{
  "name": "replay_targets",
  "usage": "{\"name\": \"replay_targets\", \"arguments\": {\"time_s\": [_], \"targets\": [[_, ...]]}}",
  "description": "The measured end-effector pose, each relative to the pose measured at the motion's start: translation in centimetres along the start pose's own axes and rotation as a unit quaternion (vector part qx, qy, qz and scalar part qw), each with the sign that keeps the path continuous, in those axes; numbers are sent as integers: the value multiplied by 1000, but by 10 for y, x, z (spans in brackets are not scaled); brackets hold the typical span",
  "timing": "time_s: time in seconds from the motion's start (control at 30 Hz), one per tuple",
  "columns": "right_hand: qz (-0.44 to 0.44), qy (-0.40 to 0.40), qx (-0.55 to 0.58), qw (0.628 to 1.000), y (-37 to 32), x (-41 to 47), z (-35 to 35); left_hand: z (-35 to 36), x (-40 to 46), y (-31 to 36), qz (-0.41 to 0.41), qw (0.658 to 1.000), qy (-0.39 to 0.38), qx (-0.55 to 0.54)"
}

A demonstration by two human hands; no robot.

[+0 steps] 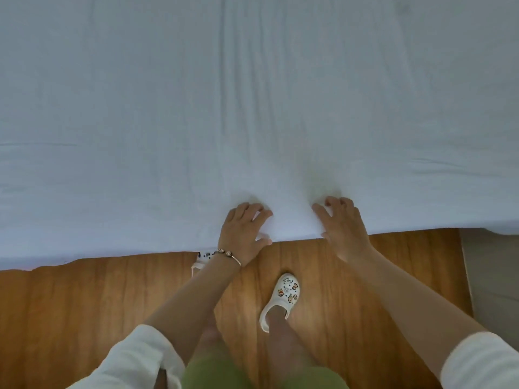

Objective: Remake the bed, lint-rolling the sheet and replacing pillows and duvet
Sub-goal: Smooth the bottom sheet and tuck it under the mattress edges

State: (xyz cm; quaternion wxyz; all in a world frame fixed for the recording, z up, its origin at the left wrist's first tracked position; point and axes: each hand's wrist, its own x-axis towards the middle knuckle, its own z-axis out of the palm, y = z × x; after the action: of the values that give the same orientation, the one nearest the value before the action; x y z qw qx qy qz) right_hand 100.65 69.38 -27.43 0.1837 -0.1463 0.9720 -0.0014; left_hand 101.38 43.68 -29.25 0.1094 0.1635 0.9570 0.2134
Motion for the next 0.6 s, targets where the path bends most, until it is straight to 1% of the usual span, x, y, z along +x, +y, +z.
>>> {"name": "replay_targets", "arguments": {"time_s": [0.1,0.2,0.3,0.37,0.43,0.5,0.6], "targets": [[-36,11,-1,999,43,-6,-1,28,16,52,16,999,-15,40],[-56,-2,15,998,54,-1,-3,51,24,87,12,997,-14,80],[-62,-23,53,996,56,11,-8,62,35,104,-43,995,-2,89],[-47,-59,69,995,60,17,-11,58,44,108,-98,994,-16,53],[-25,-79,102,991,62,20,-13,49,53,106,-151,986,-65,7],[-13,-83,126,988,61,15,-14,40,59,102,-174,976,-127,-28],[-25,-114,138,984,61,-3,-12,24,55,106,-156,966,-200,-42]]}}
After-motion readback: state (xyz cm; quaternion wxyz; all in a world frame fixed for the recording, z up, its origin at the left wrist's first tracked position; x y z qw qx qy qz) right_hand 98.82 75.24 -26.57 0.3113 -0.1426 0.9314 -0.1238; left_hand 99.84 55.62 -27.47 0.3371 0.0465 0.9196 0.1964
